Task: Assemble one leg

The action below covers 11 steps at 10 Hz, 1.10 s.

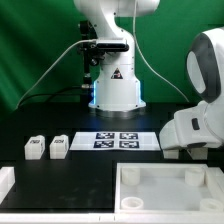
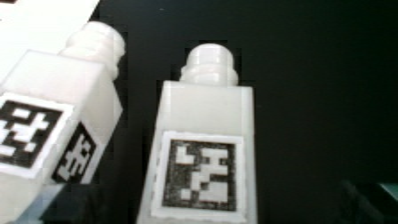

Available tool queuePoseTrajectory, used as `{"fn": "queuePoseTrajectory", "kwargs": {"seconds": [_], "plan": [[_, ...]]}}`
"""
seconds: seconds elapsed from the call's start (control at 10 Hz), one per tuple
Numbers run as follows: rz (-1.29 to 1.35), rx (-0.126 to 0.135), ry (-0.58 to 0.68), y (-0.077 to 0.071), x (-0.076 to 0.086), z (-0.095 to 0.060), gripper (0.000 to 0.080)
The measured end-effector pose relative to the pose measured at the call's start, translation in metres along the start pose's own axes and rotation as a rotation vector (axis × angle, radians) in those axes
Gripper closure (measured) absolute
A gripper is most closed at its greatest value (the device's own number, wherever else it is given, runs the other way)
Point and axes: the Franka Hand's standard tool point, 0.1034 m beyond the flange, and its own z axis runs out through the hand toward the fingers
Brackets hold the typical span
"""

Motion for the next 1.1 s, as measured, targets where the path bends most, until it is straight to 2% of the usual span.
{"fn": "queuePoseTrajectory", "kwargs": {"seconds": [0.1,0.2,0.3,0.4,1.1], "plan": [[0.000,0.000,0.000,0.0000,0.0000,0.0000,0.0198],[0.000,0.000,0.000,0.0000,0.0000,0.0000,0.0398],[0.000,0.000,0.000,0.0000,0.0000,0.0000,0.0398],[0.000,0.000,0.000,0.0000,0.0000,0.0000,0.0509],[0.000,0.000,0.000,0.0000,0.0000,0.0000,0.0509]]}}
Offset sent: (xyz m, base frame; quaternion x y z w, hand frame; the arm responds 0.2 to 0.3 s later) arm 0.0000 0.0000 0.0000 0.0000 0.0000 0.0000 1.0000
